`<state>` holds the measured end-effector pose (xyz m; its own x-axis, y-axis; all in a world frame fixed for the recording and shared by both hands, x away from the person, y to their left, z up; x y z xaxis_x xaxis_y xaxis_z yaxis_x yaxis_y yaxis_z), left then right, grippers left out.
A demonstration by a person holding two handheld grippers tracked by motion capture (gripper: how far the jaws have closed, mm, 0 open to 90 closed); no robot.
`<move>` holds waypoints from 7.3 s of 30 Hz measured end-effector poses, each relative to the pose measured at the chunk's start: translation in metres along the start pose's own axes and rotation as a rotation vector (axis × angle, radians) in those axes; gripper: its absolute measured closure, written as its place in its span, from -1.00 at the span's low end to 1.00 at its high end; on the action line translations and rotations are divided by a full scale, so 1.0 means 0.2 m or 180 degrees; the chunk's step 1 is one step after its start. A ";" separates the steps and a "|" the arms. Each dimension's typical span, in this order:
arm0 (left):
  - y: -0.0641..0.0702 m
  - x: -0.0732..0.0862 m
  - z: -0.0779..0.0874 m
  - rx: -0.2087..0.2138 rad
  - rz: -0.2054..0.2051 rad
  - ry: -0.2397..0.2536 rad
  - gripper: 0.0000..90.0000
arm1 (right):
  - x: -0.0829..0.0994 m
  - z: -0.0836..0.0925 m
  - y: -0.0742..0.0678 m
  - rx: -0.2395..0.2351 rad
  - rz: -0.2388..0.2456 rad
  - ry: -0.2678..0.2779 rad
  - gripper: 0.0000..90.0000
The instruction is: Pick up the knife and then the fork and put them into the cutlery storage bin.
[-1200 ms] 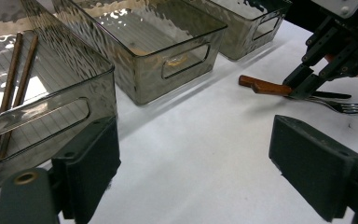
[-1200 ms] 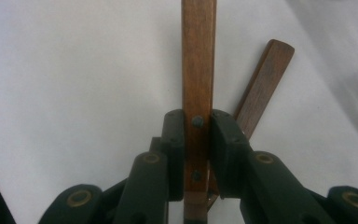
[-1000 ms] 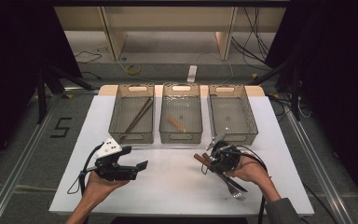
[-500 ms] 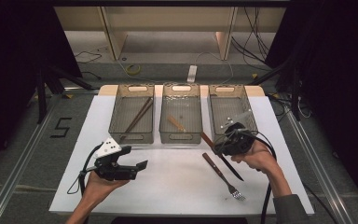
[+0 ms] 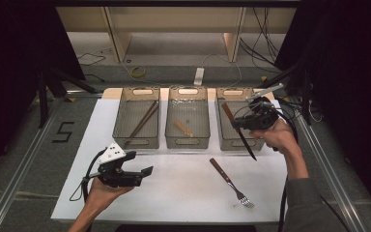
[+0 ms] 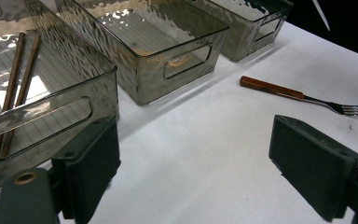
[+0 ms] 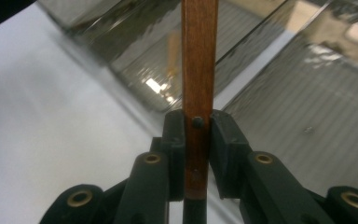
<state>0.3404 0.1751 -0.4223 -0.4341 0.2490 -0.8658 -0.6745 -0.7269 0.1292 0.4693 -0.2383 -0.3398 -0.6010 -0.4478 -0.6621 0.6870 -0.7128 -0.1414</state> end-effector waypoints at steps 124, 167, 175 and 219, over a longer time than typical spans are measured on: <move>0.01 0.00 0.00 -0.0006 -0.0010 -0.0008 -0.66 | 0.12 -0.15 -0.27 0.0117 0.0014 -0.0055 -0.43; 0.01 0.00 0.01 0.0005 -0.0032 -0.0001 -0.66 | 0.36 -0.36 -0.32 0.0100 0.0143 -0.1022 -0.32; 0.01 0.00 0.01 0.0005 -0.0034 0.0000 -0.66 | 0.40 -0.41 -0.32 0.0112 0.0197 -0.1258 -0.18; 0.02 0.00 0.00 0.0014 -0.0052 -0.0022 -0.66 | 0.47 -0.50 -0.35 0.0240 0.0500 -0.1647 0.47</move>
<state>0.3378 0.1731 -0.4218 -0.4273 0.2653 -0.8643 -0.6841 -0.7199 0.1173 0.4059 -0.1776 -0.4655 -0.6292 -0.7456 -0.2196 0.7649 -0.6442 -0.0043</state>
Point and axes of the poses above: each handheld gripper's, and its own axes: z roughly backward along the jaws, x roughly out of its underside, y roughly to its right, the point moved 1 cm from there along -z, roughly forward along the jaws, and after that the axes turned 1 degree about -z, right-handed, at the moved point
